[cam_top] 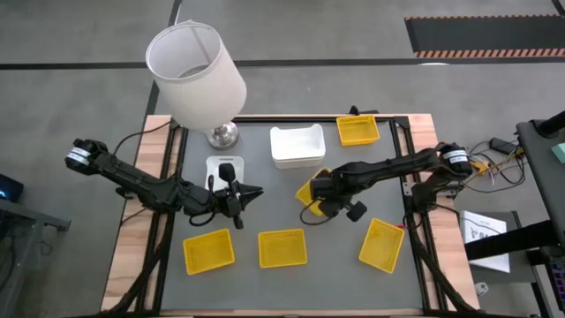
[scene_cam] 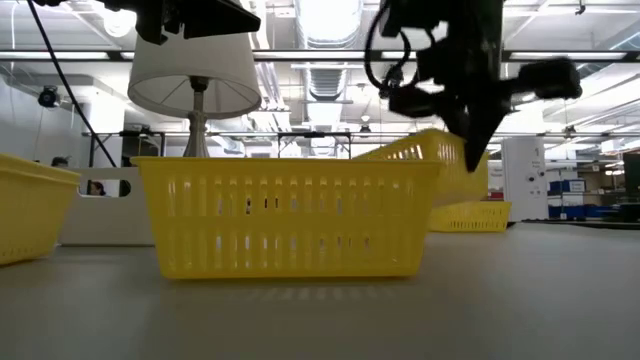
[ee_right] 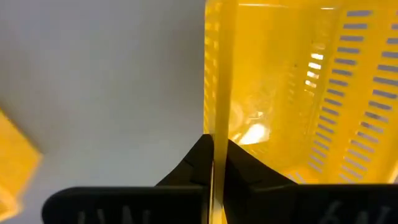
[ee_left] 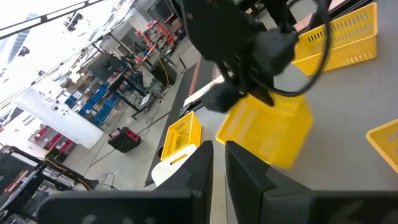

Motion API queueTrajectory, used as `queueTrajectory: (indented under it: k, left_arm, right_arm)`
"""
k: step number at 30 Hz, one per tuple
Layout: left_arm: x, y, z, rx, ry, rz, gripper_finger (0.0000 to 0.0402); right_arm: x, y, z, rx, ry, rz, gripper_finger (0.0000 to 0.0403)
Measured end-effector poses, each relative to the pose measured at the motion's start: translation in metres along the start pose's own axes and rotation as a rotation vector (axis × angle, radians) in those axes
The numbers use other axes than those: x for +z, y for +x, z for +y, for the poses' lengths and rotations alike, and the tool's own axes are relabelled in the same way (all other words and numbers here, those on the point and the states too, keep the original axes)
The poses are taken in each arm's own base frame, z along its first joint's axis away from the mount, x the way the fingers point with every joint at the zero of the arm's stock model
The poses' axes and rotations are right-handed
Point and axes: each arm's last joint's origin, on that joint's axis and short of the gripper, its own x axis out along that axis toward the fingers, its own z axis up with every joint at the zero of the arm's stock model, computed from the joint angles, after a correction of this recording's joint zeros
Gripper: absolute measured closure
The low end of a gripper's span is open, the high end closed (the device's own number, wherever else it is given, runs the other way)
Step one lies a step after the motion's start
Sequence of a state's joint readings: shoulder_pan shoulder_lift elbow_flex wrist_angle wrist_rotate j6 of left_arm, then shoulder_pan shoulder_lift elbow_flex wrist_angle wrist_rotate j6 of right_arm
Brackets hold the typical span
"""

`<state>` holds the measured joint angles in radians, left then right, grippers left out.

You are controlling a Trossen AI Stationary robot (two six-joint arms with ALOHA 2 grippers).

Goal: Stack baskets by color
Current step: Stack the yellow basket on the other yellow basket

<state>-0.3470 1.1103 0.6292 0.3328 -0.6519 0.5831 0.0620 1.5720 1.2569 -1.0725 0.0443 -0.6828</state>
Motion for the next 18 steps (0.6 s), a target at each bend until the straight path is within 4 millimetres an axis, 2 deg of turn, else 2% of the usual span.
queueTrajectory:
  k: [8, 13, 18]
  left_arm:
    - [0.000, 0.000, 0.000, 0.000, 0.000, 0.000, 0.0375]
    - [0.000, 0.000, 0.000, 0.000, 0.000, -0.001, 0.0375]
    - [0.000, 0.000, 0.000, 0.000, 0.000, -0.001, 0.0375]
  right_arm:
    - [-0.012, -0.031, 0.002, 0.039, 0.362, 0.071, 0.0394]
    - [-0.033, -0.040, 0.000, 0.041, 0.487, 0.085, 0.0394]
    - [-0.060, -0.047, -0.014, 0.023, 0.579, 0.066, 0.0394]
